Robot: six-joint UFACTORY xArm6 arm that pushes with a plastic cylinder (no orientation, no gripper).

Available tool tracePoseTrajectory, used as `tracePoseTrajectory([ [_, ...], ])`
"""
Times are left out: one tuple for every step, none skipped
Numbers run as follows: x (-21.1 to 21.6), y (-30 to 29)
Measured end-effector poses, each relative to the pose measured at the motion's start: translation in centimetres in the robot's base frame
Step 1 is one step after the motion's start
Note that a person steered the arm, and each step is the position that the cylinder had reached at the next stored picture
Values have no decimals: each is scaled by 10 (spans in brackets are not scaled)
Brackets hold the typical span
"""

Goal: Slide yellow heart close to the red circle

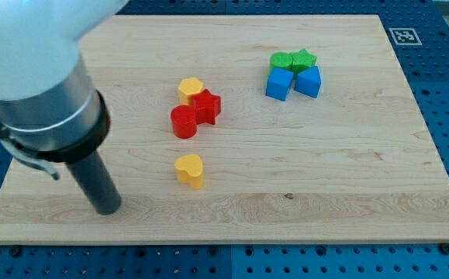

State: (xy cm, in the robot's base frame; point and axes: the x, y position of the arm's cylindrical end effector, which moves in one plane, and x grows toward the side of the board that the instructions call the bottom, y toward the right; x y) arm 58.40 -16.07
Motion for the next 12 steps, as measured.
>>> tracePoseTrajectory([
  [0,-3],
  [10,-16],
  [12,-17],
  [12,-27],
  [12,-45],
  [12,-45],
  [16,-45],
  [20,-65],
  [21,-82],
  [21,-21],
  [21,93],
  [10,192],
])
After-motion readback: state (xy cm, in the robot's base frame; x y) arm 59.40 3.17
